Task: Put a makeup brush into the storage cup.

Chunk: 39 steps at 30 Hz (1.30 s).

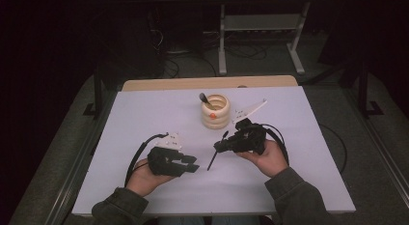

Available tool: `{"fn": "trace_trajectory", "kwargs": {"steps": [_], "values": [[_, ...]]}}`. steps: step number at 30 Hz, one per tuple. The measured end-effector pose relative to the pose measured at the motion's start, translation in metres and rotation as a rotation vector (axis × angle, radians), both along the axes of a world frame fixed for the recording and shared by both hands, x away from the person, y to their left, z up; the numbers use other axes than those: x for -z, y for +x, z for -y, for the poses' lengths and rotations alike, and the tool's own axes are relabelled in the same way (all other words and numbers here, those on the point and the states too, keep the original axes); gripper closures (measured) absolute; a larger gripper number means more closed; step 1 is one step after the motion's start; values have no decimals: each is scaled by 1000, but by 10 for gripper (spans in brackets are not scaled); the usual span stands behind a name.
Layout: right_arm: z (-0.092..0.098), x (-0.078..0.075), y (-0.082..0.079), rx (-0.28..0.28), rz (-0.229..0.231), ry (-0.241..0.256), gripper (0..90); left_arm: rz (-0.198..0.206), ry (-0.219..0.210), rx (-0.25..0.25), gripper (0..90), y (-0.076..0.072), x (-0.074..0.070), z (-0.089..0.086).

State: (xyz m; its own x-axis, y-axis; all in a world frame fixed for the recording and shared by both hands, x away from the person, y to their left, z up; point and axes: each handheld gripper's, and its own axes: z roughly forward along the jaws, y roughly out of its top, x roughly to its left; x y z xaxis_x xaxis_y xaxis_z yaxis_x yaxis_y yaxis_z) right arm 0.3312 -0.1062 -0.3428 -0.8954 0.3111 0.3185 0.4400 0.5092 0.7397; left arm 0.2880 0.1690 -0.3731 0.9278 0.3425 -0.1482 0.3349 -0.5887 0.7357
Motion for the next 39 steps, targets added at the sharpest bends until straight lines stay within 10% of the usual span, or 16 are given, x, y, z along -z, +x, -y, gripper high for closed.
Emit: {"fn": "trace_trajectory", "kwargs": {"steps": [39], "values": [[20,-47,46,81,34,-108,847,36,-12,-138,582,-9,15,-45]]}}
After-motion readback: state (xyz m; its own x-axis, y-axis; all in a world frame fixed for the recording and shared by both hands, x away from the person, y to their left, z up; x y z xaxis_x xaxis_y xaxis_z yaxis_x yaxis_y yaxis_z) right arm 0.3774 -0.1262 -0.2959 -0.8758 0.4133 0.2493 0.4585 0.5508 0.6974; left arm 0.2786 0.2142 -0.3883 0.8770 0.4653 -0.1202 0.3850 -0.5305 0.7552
